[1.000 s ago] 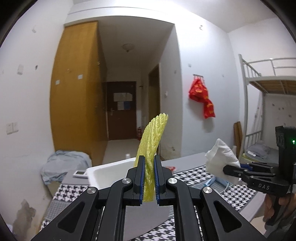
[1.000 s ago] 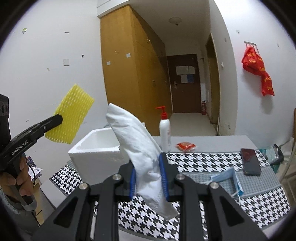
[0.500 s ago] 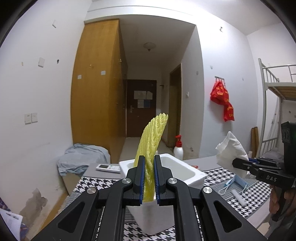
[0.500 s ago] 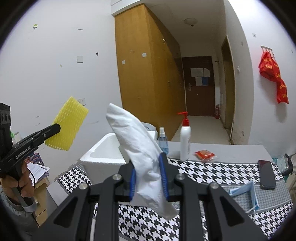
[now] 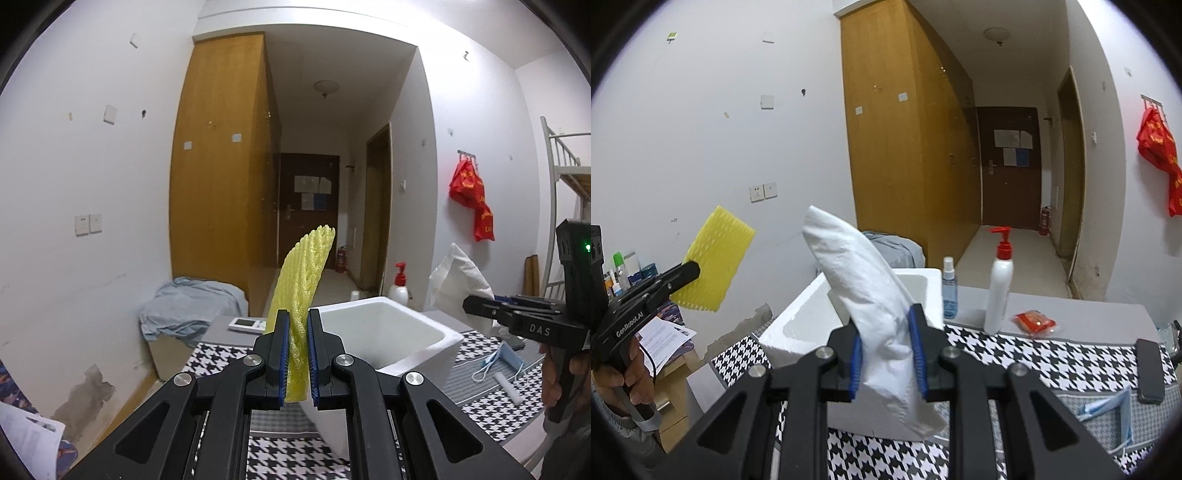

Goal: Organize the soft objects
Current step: 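Lower the white cloth into the foam box and open the right tool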

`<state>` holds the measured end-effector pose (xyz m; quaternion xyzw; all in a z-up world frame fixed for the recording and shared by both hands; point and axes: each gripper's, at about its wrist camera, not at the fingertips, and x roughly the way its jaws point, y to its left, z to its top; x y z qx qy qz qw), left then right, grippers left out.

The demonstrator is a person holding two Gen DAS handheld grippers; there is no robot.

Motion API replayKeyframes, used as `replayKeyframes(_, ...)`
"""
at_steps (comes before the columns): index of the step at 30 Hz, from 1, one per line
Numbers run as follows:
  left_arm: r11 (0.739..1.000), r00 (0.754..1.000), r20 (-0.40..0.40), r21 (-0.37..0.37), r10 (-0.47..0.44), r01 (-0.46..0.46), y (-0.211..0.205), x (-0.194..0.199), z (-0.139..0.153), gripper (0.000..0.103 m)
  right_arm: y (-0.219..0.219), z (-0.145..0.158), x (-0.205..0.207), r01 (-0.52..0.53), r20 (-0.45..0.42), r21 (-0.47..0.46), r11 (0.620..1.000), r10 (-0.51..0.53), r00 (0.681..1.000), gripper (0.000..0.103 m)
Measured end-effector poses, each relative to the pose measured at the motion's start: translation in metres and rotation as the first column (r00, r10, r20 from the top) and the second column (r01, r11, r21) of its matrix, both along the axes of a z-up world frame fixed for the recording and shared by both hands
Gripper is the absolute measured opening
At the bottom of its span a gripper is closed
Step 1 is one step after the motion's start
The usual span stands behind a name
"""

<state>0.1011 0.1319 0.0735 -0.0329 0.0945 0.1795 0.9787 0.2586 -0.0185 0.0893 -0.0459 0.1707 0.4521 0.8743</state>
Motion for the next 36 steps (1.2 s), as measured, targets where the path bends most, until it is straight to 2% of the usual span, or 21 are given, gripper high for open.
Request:
replayKeyframes(13,0.998,0.999,0.003,-0.022,0.054,-0.054,0.025,-0.009,-0.008,0.010,0.043,-0.004,0.011,-0.040,-0.021,-0.040,0.998,0.039,0.999,0.027)
replayKeyframes(22,0.998,0.998,-0.006,-0.032,0.058,-0.058,0.036,-0.009,-0.009,0.010,0.068,-0.009,0.027,-0.015,-0.052,-0.093,0.996,0.010,0.999,0.029)
replayKeyframes(23,0.998,0.998,-0.008,-0.031,0.056,-0.056,0.037,-0.008,-0.009,0.010,0.069,-0.010,0.029,-0.015,-0.059,-0.093,0.996,0.009,0.998,0.032)
replayKeyframes(25,0.998,0.998,-0.011,-0.029,0.056,-0.057,0.036,-0.007,-0.009,0.010,0.070,-0.011,0.031,-0.021,-0.073,-0.084,0.996,0.015,0.997,0.061)
replayKeyframes(29,0.997,0.998,-0.002,-0.052,0.058,-0.058,0.041,-0.008,-0.009,0.010,0.072,-0.010,0.030,-0.025,-0.066,-0.080,0.997,0.020,0.998,0.082)
replayKeyframes(31,0.996,0.998,-0.004,-0.055,0.063,-0.064,0.043,-0.007,-0.009,0.010,0.074,-0.010,0.029,-0.002,-0.045,-0.088,0.996,-0.002,0.999,0.099)
replayKeyframes(36,0.997,0.999,-0.014,-0.047,0.052,-0.053,0.041,-0.004,-0.009,0.010,0.072,-0.007,0.025,-0.018,-0.046,-0.071,0.997,0.015,0.999,0.102)
